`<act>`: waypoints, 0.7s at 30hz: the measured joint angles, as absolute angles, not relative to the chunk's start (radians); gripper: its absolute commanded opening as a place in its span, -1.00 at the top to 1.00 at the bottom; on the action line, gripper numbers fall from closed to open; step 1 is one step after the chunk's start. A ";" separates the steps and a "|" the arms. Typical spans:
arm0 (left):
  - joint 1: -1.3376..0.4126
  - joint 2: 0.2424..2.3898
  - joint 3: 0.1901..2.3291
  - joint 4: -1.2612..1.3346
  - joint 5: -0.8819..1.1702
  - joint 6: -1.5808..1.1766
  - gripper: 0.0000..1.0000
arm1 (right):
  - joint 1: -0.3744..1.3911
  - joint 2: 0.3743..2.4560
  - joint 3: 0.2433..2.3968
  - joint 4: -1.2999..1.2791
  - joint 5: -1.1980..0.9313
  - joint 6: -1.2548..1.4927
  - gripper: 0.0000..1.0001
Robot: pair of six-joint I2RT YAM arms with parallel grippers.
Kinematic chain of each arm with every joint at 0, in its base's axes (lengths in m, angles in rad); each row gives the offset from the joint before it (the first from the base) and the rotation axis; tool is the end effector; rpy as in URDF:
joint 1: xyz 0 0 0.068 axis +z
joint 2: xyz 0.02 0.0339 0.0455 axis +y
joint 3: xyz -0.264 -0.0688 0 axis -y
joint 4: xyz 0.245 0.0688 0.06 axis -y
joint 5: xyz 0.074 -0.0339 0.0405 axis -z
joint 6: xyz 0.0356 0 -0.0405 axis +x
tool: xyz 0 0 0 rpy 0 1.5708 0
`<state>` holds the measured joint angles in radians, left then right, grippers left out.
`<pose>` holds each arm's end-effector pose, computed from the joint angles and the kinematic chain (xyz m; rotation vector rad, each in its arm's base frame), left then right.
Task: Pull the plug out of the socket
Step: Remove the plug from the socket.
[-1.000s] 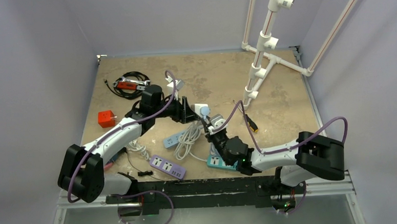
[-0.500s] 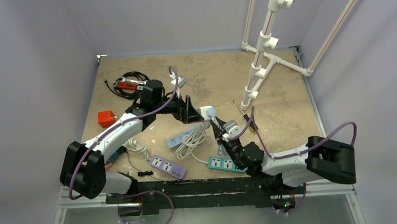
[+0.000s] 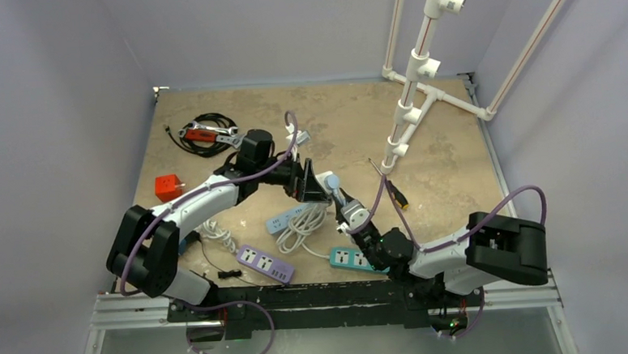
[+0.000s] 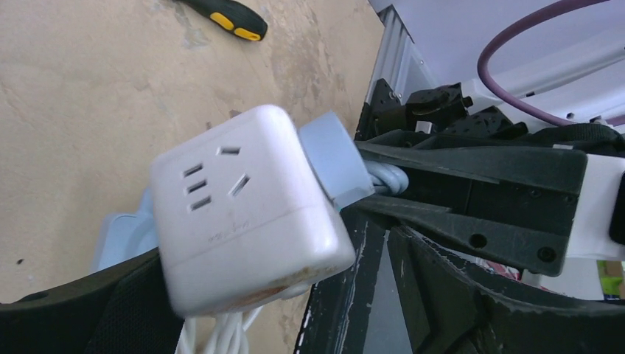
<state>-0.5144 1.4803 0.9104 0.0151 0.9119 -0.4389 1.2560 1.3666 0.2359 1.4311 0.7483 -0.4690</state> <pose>0.2614 -0.1801 0.2443 0.6769 2.1554 -1.5063 0.0914 0.2024 0.2055 -0.4937 1.2615 0.1884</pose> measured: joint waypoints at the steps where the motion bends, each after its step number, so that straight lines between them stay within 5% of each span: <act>1: -0.521 1.485 0.910 0.018 0.917 -0.443 -0.84 | 1.259 1.375 0.232 1.436 0.744 -0.483 1.00; 6: -0.529 1.504 0.909 0.021 0.922 -0.456 -0.61 | 1.283 1.429 0.207 1.457 0.741 -0.556 1.00; 13: -0.526 1.522 0.903 0.020 0.920 -0.462 -0.54 | 1.316 1.508 0.207 1.489 0.771 -0.656 1.00; 17: -0.527 1.538 0.902 0.021 0.917 -0.463 -0.22 | 1.325 1.522 0.207 1.493 0.784 -0.685 1.00; 21: -0.532 1.558 0.902 0.020 0.914 -0.472 0.49 | 1.329 1.514 0.205 1.482 0.795 -0.684 1.00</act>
